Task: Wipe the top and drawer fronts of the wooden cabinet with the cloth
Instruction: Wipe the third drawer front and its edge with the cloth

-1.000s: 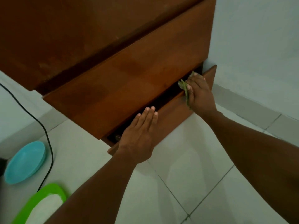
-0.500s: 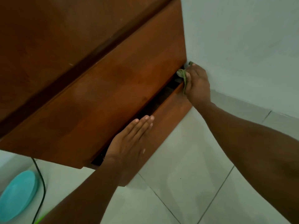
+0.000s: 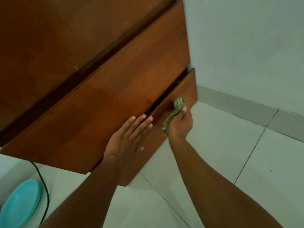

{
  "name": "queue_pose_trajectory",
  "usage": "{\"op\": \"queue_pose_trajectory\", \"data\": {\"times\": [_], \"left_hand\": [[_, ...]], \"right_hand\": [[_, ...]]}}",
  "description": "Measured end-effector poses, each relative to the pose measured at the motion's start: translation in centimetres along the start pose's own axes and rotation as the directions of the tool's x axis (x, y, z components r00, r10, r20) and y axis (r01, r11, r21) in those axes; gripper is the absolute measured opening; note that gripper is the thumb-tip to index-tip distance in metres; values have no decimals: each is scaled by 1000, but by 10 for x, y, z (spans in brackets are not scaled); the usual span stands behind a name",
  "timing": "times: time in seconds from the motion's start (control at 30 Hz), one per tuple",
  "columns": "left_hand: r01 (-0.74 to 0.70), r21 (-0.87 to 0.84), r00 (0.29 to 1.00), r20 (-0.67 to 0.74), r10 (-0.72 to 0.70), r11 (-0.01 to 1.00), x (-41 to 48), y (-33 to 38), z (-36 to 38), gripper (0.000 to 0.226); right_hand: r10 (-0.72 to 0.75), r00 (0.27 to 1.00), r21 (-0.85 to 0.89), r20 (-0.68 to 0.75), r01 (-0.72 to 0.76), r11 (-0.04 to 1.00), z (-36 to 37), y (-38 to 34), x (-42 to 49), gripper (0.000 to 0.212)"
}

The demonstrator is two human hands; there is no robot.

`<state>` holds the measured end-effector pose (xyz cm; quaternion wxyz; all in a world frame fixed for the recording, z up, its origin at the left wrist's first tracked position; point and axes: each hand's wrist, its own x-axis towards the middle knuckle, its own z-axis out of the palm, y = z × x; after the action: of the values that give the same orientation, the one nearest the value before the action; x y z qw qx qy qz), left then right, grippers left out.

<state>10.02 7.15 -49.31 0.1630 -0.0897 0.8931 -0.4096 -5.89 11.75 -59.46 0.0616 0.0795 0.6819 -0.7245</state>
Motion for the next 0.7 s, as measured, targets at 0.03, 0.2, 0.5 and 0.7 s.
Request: {"op": "queue_pose_trajectory", "data": {"times": [0.03, 0.2, 0.5, 0.7], "left_hand": [[3, 31, 1000, 11, -3, 1000, 2, -2, 1, 80], [14, 61, 1000, 0, -14, 998, 5, -12, 1, 80], [-21, 314, 999, -38, 35, 949, 13, -72, -44, 71], [-78, 374, 994, -42, 101, 924, 29, -81, -48, 70]], "right_hand": [[8, 1000, -5, 20, -8, 1000, 0, 5, -4, 44], [119, 992, 28, 49, -120, 992, 9, 21, -32, 44], [-105, 977, 162, 185, 75, 984, 40, 26, -175, 55], [-282, 942, 8, 181, 285, 958, 60, 49, -162, 64]]}}
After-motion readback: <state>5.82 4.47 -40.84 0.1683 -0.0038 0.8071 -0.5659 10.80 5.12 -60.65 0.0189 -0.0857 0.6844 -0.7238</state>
